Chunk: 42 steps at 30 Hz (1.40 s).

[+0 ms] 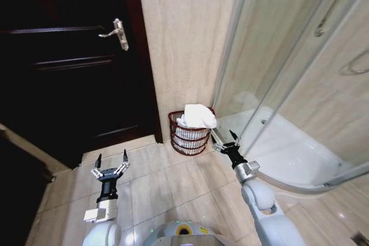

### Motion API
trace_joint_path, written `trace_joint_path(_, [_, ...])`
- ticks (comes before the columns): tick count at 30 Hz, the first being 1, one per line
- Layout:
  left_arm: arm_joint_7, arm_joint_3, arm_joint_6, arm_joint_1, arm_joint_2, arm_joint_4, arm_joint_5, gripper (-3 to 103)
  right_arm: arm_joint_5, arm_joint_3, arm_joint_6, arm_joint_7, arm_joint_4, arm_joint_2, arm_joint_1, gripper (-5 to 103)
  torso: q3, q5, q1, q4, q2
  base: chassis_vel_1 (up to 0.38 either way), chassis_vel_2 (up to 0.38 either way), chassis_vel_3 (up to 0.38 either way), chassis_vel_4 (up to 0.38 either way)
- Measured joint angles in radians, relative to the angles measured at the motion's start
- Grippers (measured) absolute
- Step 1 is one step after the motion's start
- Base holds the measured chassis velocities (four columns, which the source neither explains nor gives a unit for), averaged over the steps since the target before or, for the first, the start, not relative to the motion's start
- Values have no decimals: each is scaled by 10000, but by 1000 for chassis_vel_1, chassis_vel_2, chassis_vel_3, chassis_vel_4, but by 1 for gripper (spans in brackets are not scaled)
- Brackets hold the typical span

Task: Discard the used towel into the hamper.

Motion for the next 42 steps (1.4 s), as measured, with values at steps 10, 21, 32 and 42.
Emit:
trace_joint_path(10, [-35,58,-297,-42,-5,145,11,100,178,185,616,-128,-339,79,67,100,1,0,0,4,0,73,90,64,67])
trace_joint_path(21, [19,68,-233,-128,-32,151,59,100,366,330,657,-200,-531,76,151,100,0,-1,-1,0,1,-9,11,10,-10])
trace_joint_path(32, [81,61,-137,-159,-70,105,107,100,411,301,679,-151,-634,53,226,100,1,0,1,0,0,-102,109,100,-103])
trace_joint_path(42, [88,43,-121,-153,-74,63,110,100,382,300,639,-134,-650,42,218,100,1,1,1,0,0,-88,81,88,-79])
